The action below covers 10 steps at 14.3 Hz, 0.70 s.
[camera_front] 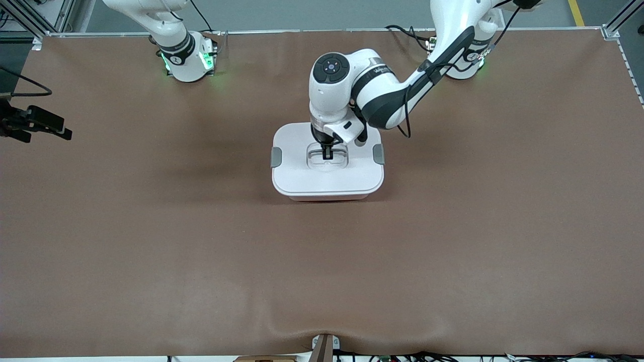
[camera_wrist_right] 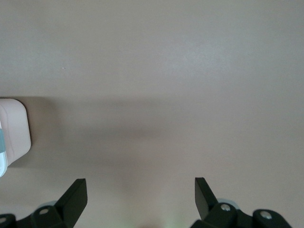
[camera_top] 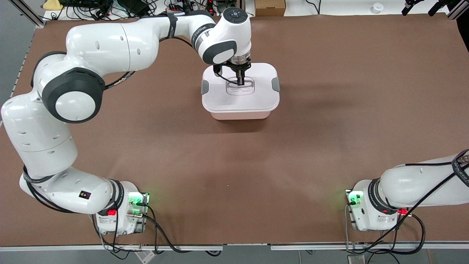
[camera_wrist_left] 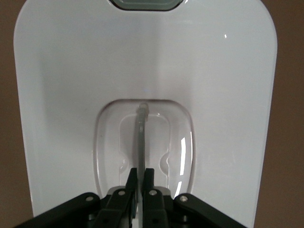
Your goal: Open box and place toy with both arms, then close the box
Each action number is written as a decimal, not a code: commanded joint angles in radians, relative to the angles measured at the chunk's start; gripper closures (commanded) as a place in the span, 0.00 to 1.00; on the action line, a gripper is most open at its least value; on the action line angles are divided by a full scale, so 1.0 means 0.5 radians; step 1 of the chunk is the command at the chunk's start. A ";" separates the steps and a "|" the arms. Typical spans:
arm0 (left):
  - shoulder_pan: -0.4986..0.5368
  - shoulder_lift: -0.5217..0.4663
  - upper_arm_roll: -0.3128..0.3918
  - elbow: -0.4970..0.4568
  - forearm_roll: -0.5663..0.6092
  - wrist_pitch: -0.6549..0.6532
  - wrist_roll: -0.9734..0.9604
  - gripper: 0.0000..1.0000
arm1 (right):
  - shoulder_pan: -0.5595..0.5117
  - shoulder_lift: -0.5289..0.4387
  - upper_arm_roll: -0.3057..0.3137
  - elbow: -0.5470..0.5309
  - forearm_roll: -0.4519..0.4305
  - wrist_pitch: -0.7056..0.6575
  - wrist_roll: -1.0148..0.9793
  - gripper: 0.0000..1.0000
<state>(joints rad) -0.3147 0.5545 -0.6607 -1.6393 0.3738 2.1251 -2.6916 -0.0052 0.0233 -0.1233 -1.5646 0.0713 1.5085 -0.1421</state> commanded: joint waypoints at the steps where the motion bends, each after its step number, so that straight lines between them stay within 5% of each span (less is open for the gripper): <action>1: -0.012 0.060 -0.001 0.048 0.069 0.017 -0.056 1.00 | -0.039 0.024 -0.023 0.089 0.002 -0.029 0.051 0.00; 6: 0.004 0.075 -0.001 0.042 0.069 0.014 -0.053 1.00 | -0.027 0.024 -0.020 0.104 0.005 -0.044 0.214 0.00; 7: 0.010 0.063 -0.004 0.048 0.062 0.008 -0.050 0.88 | -0.023 0.024 -0.020 0.104 0.002 -0.044 0.214 0.00; 9: 0.022 0.036 -0.004 0.054 0.065 -0.007 -0.041 0.13 | -0.026 0.024 -0.017 0.104 0.005 -0.044 0.214 0.00; 10: 0.025 0.014 -0.004 0.054 0.062 -0.022 -0.038 0.00 | -0.026 0.024 -0.017 0.104 0.002 -0.044 0.217 0.00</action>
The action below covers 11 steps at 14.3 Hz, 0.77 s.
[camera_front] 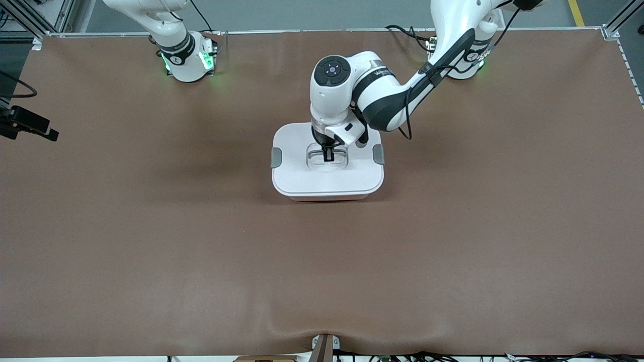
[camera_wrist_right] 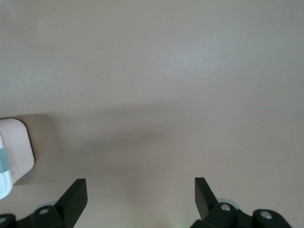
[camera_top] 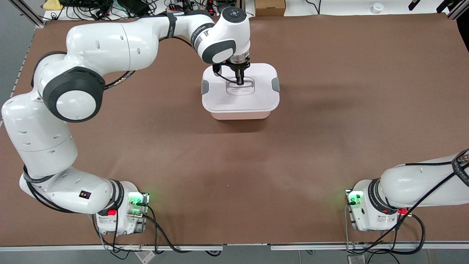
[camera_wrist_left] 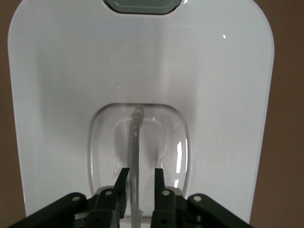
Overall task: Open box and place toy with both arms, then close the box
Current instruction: 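Open the left gripper and lift it off the lid handle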
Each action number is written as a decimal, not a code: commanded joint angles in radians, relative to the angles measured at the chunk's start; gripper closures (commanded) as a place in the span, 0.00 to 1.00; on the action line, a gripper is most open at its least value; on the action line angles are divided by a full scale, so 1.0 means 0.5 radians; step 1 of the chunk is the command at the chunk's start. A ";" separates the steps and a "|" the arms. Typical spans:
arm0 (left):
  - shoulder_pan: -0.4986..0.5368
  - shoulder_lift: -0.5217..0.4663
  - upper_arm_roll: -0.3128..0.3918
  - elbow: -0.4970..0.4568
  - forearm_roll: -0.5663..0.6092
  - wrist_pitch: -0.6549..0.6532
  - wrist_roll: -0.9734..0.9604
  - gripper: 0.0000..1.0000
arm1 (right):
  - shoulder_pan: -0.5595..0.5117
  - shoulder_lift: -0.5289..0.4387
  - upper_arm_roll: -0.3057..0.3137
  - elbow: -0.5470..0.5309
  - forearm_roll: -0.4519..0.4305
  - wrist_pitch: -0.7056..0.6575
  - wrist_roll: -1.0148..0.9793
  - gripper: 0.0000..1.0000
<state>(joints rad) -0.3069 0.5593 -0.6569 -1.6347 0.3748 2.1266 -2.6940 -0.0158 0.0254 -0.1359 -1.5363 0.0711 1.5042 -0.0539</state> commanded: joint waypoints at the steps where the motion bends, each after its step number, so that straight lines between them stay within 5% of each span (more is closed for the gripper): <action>1: 0.009 -0.026 -0.012 0.048 0.063 -0.077 -0.027 0.00 | -0.008 0.020 0.008 0.048 0.005 -0.036 0.040 0.00; 11: 0.172 -0.167 -0.027 0.244 0.039 -0.538 0.350 0.00 | 0.013 0.020 0.011 0.048 -0.081 -0.039 0.031 0.00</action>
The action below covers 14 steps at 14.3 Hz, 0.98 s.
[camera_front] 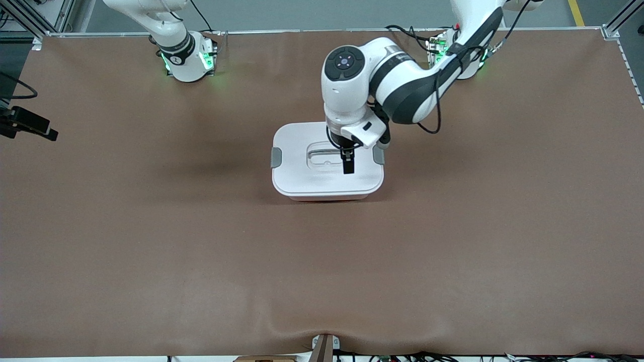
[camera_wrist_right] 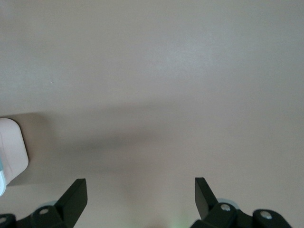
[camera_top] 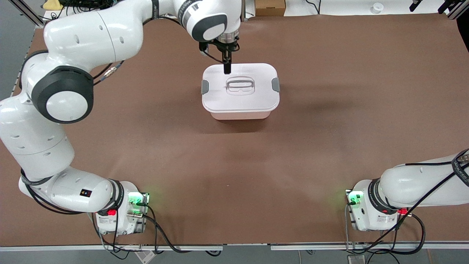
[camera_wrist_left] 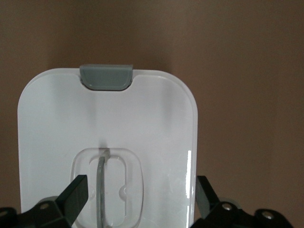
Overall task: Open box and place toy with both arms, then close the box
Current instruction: 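Open the left gripper and lift it off the lid handle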
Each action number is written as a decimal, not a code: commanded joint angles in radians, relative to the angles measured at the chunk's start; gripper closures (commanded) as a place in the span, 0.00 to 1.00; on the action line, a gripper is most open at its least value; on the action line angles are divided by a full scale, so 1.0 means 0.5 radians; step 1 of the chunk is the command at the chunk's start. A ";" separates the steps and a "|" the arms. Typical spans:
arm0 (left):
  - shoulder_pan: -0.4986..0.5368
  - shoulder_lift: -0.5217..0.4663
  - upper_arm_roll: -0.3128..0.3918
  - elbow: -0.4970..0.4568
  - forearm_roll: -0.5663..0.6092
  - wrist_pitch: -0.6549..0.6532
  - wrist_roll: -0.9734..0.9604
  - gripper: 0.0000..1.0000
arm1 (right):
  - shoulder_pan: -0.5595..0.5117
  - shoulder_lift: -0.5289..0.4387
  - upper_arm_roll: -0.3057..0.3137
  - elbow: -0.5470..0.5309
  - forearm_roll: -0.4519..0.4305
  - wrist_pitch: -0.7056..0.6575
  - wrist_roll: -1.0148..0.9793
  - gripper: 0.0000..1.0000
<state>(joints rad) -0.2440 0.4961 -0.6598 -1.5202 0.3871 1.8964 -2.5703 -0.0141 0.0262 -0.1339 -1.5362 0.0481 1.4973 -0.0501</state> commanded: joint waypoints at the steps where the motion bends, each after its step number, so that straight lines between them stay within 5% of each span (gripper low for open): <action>1: 0.071 -0.050 -0.021 0.015 0.011 -0.099 0.167 0.00 | 0.010 0.018 0.007 0.047 -0.035 -0.019 0.023 0.00; 14: 0.586 -0.250 -0.030 0.040 -0.158 -0.360 1.271 0.00 | 0.040 0.021 0.013 0.051 -0.020 -0.013 0.011 0.00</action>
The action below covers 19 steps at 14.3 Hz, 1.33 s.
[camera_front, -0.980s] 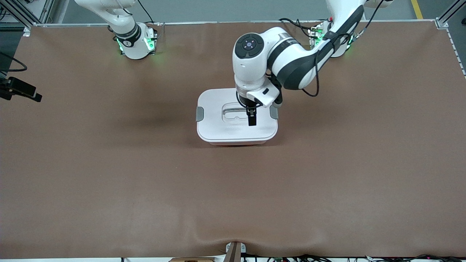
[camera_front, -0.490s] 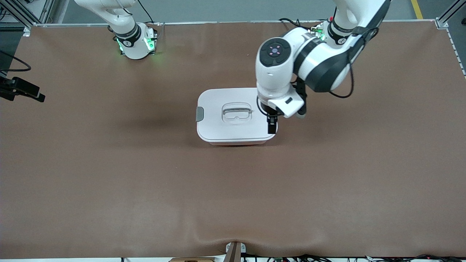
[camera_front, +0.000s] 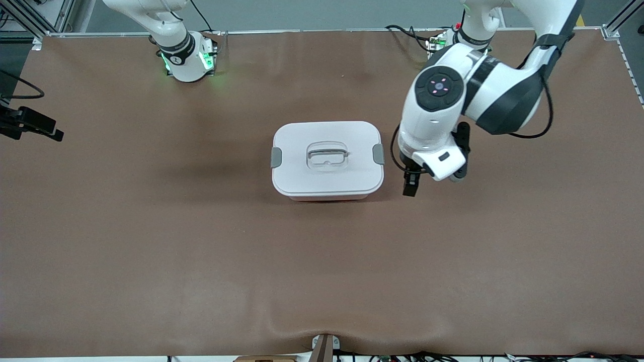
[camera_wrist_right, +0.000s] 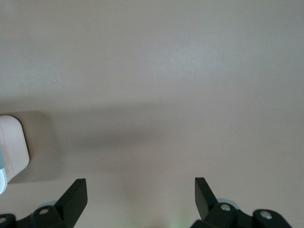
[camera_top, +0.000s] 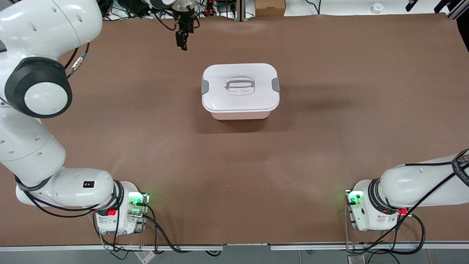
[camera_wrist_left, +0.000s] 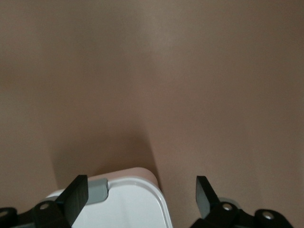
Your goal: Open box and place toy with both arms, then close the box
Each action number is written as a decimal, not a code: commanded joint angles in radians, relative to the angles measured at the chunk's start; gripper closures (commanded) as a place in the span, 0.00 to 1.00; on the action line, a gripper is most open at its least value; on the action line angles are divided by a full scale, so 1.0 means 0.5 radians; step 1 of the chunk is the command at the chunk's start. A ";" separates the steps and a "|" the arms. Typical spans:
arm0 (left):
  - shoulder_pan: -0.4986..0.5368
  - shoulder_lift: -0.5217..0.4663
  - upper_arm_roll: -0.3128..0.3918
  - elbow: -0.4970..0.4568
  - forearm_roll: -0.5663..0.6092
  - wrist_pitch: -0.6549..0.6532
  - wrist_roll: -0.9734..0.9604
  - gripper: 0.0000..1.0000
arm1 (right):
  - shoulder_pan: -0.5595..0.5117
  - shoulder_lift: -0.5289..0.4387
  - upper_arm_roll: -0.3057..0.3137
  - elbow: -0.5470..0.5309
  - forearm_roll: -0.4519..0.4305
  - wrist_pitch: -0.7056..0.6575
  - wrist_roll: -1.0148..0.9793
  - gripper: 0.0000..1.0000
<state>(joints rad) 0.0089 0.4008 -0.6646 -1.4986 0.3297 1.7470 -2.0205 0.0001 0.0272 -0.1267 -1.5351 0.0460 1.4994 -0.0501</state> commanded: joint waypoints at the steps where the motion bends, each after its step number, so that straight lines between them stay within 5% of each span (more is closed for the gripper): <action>1: 0.120 -0.062 -0.021 -0.003 -0.043 -0.076 0.266 0.00 | 0.012 0.022 -0.001 0.045 -0.015 -0.017 0.011 0.00; 14: 0.485 -0.096 -0.012 0.089 -0.040 -0.165 1.509 0.00 | 0.000 0.022 -0.004 0.054 -0.018 -0.017 0.011 0.00; 19: 0.525 -0.157 0.108 0.089 -0.043 -0.233 1.960 0.00 | -0.003 0.022 -0.004 0.057 -0.021 -0.017 0.011 0.00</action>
<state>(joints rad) 0.2658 0.3615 -0.6422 -1.4491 0.3220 1.6565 -1.1262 -0.0004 0.0292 -0.1288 -1.5297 0.0455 1.4997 -0.0502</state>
